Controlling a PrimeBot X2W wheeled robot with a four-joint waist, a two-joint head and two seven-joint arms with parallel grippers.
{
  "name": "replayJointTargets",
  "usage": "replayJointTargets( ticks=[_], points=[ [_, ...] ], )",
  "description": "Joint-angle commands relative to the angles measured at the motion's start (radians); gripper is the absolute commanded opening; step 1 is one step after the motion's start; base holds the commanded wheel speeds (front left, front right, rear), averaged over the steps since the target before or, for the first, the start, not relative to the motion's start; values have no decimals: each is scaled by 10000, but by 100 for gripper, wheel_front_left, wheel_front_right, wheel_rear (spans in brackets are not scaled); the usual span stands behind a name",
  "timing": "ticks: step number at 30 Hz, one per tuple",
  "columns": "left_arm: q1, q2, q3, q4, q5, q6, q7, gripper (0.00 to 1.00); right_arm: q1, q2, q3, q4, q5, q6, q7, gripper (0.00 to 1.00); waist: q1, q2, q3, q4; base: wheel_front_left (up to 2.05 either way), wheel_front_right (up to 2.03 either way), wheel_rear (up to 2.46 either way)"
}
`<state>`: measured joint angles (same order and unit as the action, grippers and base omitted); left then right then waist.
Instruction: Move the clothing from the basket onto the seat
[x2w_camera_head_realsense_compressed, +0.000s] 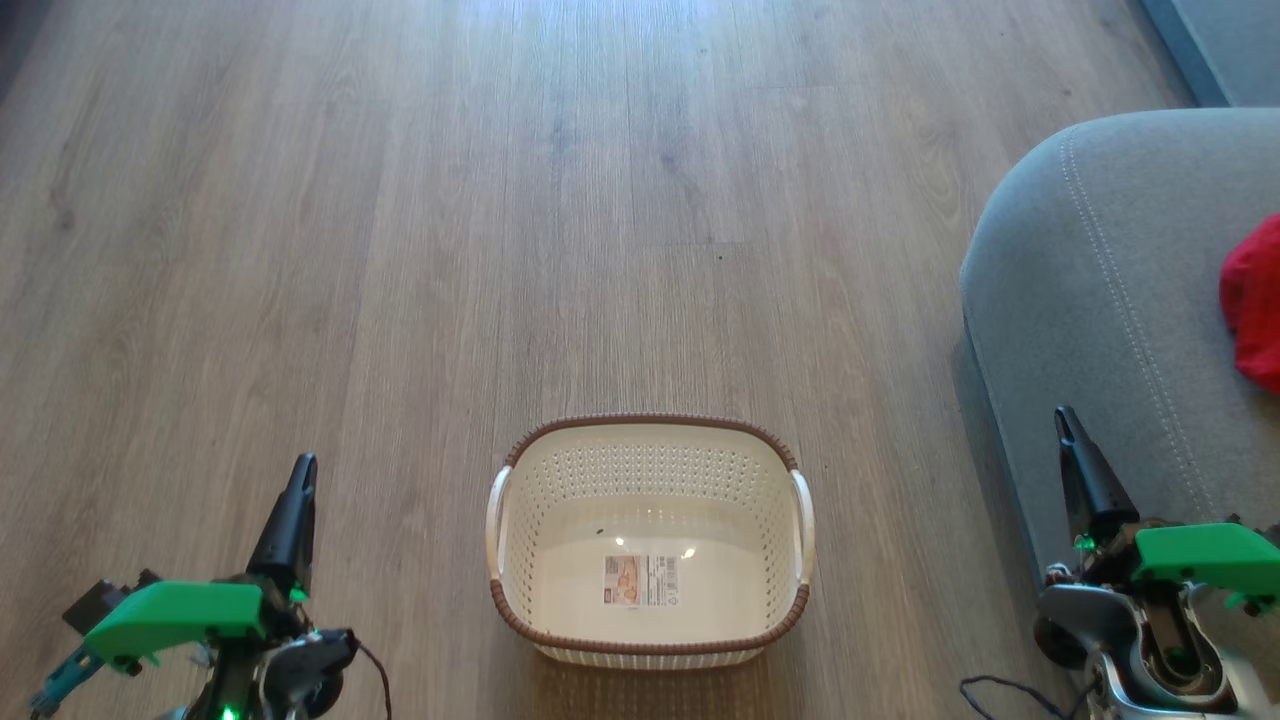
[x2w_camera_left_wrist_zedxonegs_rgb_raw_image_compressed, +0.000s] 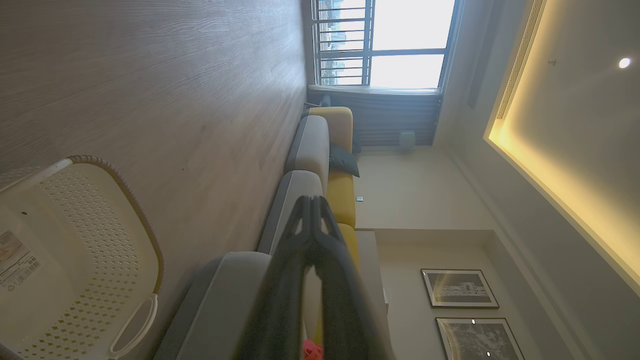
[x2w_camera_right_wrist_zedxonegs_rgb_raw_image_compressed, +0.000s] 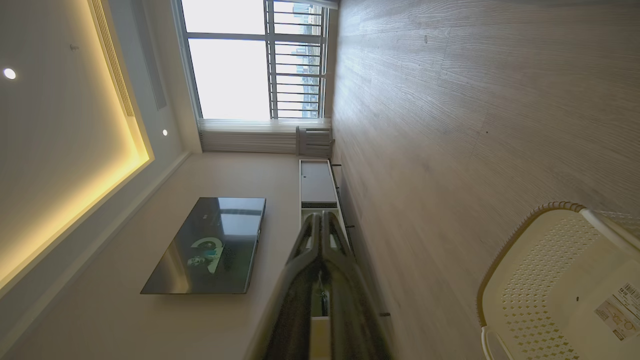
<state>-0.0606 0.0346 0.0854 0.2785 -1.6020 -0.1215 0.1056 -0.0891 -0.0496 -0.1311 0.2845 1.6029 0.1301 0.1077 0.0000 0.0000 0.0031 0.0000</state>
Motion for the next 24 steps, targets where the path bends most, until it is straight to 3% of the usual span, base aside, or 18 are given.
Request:
replayJointTargets(
  ticks=[1,24],
  points=[
    [-474,156,284,-332,-67,-92,77,0,-188,-7,172,-397,56,6,56,0,0,0,0,0,0,0,0],
    [-474,156,283,-333,-67,-92,76,0,-188,-6,173,-397,57,6,56,0,0,0,0,0,0,0,0]
  ],
)
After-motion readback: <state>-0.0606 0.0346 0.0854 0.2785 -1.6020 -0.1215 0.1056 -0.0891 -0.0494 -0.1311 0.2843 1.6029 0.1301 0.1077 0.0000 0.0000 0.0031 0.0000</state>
